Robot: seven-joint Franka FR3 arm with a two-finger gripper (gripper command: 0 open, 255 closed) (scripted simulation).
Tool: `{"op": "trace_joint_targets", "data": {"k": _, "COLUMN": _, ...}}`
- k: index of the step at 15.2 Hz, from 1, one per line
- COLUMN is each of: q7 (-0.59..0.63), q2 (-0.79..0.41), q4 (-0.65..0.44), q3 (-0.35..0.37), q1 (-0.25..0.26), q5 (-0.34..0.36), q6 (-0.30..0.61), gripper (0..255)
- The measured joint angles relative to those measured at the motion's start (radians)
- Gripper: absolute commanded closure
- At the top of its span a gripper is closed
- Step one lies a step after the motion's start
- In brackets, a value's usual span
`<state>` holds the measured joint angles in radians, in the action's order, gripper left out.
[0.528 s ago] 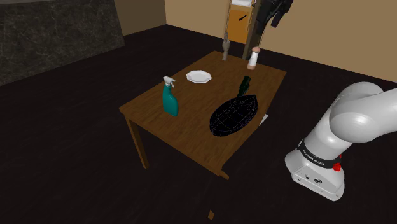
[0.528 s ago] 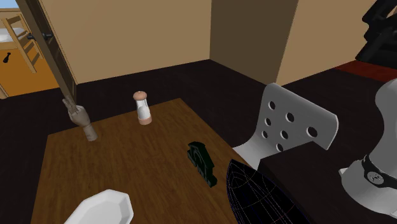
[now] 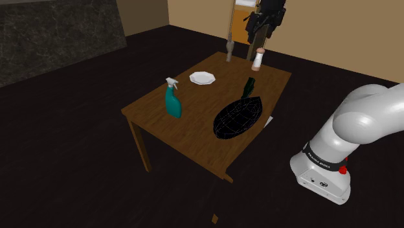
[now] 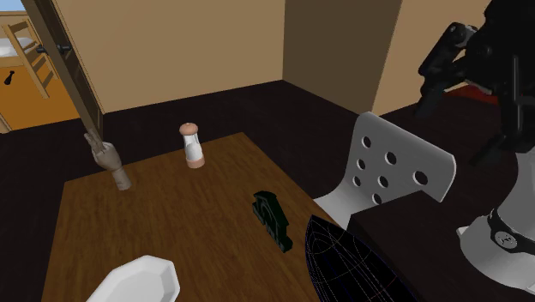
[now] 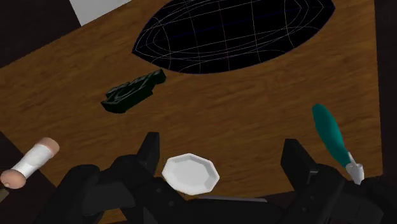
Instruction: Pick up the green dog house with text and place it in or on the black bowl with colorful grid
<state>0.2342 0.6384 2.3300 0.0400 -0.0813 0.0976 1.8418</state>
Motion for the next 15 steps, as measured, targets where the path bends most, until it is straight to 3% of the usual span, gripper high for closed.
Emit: {"op": "trace_joint_targets", "data": {"k": 15, "q7": 0.290, "q2": -0.447, "q4": -0.074, "q3": -0.084, "q1": -0.162, "q5": -0.005, "q6": 0.299, "gripper": 0}}
